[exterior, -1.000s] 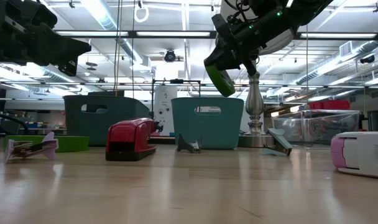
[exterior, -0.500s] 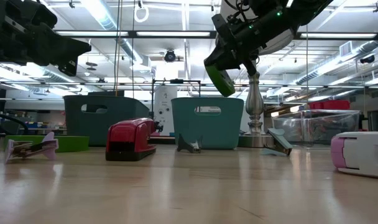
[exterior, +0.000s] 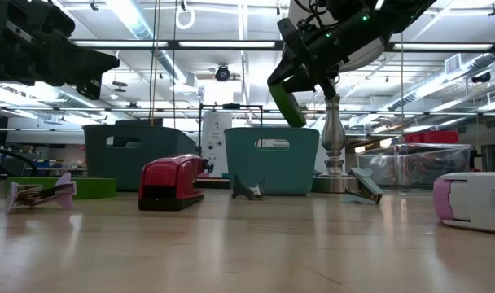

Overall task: Pick and place Stapler, Stapler remover, tape
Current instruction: Put the green tape into the green bin

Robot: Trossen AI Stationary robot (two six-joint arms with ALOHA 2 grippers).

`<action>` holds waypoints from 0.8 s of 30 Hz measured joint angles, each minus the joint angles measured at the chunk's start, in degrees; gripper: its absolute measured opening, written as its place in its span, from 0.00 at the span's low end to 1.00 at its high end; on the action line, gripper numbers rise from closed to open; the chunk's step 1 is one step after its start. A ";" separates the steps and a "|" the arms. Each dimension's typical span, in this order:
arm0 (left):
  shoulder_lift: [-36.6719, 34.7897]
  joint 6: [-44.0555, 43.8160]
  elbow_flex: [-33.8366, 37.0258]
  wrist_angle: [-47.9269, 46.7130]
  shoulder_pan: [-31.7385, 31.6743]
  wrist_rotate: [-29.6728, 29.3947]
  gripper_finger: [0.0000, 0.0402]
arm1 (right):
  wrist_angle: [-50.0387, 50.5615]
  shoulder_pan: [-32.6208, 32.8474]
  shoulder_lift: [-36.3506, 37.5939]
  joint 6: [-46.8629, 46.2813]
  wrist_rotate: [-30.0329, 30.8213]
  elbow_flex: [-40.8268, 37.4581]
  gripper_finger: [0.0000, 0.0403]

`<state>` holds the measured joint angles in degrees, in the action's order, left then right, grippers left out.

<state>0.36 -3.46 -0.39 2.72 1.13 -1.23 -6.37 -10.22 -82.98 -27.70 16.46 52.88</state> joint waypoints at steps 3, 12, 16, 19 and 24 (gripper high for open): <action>0.00 -0.01 -0.01 0.00 0.00 0.00 0.01 | 0.02 0.02 0.00 -0.10 0.01 0.00 0.44; 0.00 0.00 -0.01 0.00 0.00 0.00 0.01 | 0.02 0.04 0.02 -0.31 -1.04 0.00 0.63; 0.00 0.00 0.00 0.00 0.02 0.00 0.01 | 0.04 0.02 0.02 -0.31 -1.04 0.00 0.65; 0.00 -0.02 -0.02 0.00 0.00 0.00 0.01 | 0.31 0.02 0.02 -1.32 -1.01 0.00 0.65; 0.00 0.00 0.00 -0.02 0.01 0.00 0.01 | 2.83 -1.24 0.02 -4.76 -1.00 0.00 0.64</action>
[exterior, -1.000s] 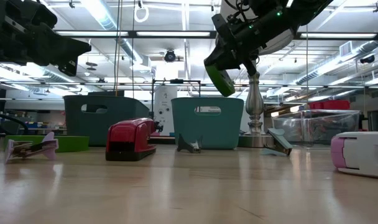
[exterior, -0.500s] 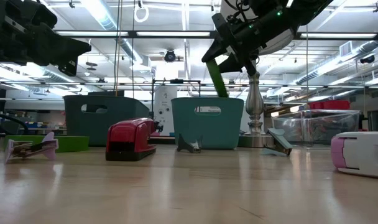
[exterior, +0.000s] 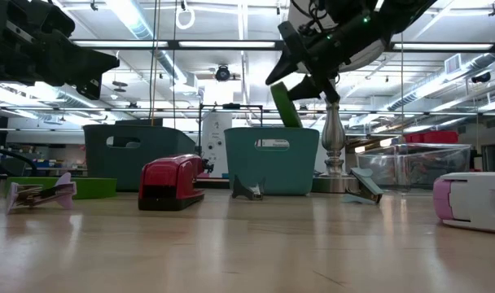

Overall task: Pick and place Stapler, Stapler remover, tape
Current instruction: Put the green tape into the green bin

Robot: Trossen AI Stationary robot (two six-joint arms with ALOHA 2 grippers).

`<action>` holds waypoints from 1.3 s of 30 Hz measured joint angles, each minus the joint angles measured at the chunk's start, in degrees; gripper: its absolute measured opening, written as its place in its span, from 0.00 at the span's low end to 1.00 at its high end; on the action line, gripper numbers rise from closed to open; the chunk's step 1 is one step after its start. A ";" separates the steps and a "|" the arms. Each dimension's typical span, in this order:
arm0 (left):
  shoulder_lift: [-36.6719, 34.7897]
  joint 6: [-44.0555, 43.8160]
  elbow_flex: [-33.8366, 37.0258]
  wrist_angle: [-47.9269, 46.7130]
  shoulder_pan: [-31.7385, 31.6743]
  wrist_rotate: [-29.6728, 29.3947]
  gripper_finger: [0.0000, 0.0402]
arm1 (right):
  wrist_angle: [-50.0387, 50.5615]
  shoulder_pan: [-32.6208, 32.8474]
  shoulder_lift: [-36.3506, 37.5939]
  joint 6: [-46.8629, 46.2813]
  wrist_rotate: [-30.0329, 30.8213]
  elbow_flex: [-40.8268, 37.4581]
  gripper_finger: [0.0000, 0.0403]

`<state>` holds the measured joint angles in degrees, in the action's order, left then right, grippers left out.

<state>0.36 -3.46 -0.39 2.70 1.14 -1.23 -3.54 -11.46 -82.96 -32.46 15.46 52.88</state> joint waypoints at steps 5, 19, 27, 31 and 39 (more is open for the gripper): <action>0.00 0.00 0.00 0.02 0.00 0.00 0.01 | 4.93 -2.62 0.00 -0.08 -0.19 0.00 0.61; 0.00 0.00 -0.02 0.02 0.00 0.00 0.01 | 2.23 -6.37 0.00 -0.07 -10.62 0.00 0.58; 0.00 0.00 -0.01 0.00 0.00 0.00 0.01 | 3.21 -6.56 0.02 -1.41 -11.97 0.00 0.58; 0.00 -0.02 0.00 0.02 0.00 0.00 0.01 | 5.91 -6.58 0.02 -1.55 -11.93 0.00 0.58; 0.00 0.00 -0.01 0.02 -0.02 0.00 0.01 | -4.25 -6.56 0.00 -1.56 -14.58 0.00 0.58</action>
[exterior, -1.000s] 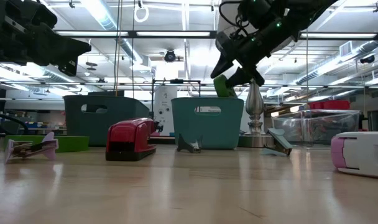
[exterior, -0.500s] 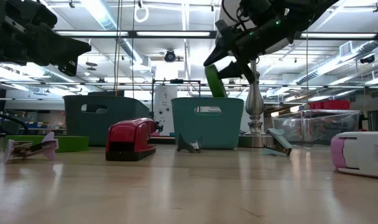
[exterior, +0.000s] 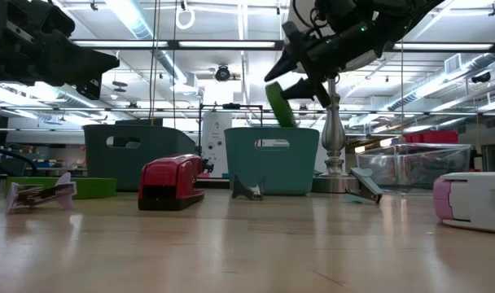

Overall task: Pick and place Stapler, Stapler remover, tape
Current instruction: Put the green tape into the green bin

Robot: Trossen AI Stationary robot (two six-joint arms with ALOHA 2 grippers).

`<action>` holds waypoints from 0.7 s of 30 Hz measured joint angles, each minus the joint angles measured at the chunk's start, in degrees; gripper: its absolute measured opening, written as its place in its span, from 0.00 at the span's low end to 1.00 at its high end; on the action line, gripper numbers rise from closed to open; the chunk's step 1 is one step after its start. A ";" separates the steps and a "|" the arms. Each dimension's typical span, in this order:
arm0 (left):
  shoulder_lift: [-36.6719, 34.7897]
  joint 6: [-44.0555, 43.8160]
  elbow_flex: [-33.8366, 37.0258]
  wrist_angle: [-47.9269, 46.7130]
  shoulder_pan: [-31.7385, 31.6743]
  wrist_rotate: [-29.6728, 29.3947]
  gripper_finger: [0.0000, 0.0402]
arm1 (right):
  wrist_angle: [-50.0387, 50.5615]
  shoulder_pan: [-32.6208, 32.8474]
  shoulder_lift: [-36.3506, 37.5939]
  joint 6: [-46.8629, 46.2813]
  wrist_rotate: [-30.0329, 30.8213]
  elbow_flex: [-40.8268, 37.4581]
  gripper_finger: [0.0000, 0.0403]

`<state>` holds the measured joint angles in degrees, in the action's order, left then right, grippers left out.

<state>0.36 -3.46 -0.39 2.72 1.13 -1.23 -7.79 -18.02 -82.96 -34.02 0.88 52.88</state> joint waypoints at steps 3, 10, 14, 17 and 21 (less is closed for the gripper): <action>0.00 0.00 0.00 -0.01 0.01 0.00 0.01 | -0.53 0.00 0.00 0.41 -0.56 0.00 0.58; -0.01 0.00 -0.01 -0.02 0.02 0.00 0.01 | 0.81 0.00 -0.08 3.05 -2.03 1.37 0.58; 0.00 -0.02 -0.01 -0.02 0.02 0.00 0.01 | 5.02 0.01 -0.09 7.84 -0.61 6.78 0.58; -0.02 0.00 -0.01 -0.02 0.00 0.00 0.01 | 11.67 0.00 -0.26 12.37 2.60 10.79 0.58; 0.00 -0.01 0.00 -0.02 0.01 0.00 0.01 | 17.89 -0.03 -0.79 17.00 6.10 14.22 0.58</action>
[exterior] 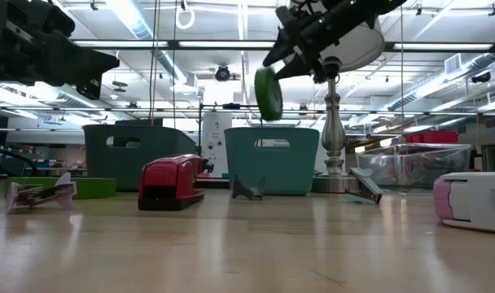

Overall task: Pick and place Stapler, Stapler remover, tape
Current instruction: Put the green tape into the green bin, then put the blue staple remover into the transparent bin

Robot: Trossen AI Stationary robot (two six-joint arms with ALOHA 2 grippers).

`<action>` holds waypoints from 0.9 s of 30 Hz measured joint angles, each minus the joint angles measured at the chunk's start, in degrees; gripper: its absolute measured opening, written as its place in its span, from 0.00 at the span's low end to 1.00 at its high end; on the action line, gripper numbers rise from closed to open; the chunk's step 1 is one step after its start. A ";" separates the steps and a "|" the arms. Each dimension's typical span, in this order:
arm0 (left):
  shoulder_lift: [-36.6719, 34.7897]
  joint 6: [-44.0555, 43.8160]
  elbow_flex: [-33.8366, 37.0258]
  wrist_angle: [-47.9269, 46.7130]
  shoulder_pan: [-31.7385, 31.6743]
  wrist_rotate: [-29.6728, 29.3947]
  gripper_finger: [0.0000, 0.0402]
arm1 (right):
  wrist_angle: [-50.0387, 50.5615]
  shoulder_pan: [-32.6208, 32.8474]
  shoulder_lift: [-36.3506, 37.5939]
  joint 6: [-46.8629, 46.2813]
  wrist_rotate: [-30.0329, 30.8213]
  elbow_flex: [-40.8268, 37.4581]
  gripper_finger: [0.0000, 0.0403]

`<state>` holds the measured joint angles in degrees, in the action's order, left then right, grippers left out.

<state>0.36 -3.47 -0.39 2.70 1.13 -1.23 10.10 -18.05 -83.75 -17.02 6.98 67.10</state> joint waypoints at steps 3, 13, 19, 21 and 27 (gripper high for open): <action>0.00 0.01 0.00 0.00 0.01 0.00 0.01 | 2.88 -0.21 -1.18 1.04 0.11 0.89 0.58; 0.00 0.01 -0.01 -0.08 -0.01 0.01 0.01 | 8.76 0.00 -6.09 1.04 -0.55 0.80 0.58; 0.00 -0.01 0.00 -0.04 -0.01 0.00 0.01 | 6.24 0.31 -3.46 1.60 -4.84 0.80 0.58; 0.00 0.01 -0.01 -0.05 -0.01 0.01 0.01 | 7.95 0.73 -1.77 1.66 -7.35 0.80 0.58; 0.00 0.01 0.00 -0.04 -0.01 0.00 0.01 | 22.07 5.18 3.32 5.27 -7.88 0.80 0.58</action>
<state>0.36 -3.46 -0.40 2.66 1.13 -1.23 32.17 -12.87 -80.43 -11.76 -0.90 67.90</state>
